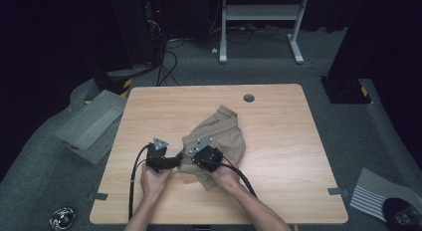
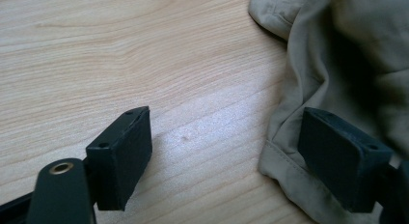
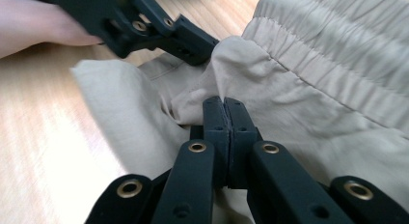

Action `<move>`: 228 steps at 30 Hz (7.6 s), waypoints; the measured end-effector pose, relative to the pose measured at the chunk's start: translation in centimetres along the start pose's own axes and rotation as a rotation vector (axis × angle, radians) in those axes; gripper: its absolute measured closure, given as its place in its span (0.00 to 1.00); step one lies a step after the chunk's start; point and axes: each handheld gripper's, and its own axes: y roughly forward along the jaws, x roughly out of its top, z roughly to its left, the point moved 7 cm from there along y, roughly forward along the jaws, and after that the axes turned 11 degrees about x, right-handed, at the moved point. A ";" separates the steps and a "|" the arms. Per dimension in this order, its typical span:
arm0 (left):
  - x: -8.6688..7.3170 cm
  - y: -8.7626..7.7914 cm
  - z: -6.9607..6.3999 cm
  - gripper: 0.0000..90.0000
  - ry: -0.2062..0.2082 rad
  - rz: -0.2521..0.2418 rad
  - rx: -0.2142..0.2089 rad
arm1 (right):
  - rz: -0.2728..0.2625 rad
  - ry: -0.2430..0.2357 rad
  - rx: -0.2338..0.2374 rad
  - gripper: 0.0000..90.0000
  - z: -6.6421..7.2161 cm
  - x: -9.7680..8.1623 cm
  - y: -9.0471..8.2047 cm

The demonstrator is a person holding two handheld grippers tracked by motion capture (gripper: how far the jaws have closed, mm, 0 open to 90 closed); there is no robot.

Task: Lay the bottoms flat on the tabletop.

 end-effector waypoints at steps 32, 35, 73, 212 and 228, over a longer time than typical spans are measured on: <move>4.1 3.1 -4.0 0.25 0.034 0.076 -0.076 | -0.073 0.106 -0.106 0.81 -0.9 -4.0 -5.0; 3.7 2.7 -3.8 0.28 0.104 0.083 -0.045 | -0.038 0.100 -0.096 0.97 -1.2 -5.1 -4.4; 5.3 4.9 -3.1 0.25 0.014 0.077 0.053 | -0.035 0.061 -0.131 0.97 -0.8 -10.5 -9.8; 2.3 -1.7 -4.2 0.28 0.086 0.069 -0.189 | -0.020 0.341 -0.221 0.92 -7.0 -15.8 -11.2; 4.1 0.3 0.0 0.30 0.030 0.056 -0.043 | -0.005 0.331 -0.256 0.90 -9.4 -13.6 -9.3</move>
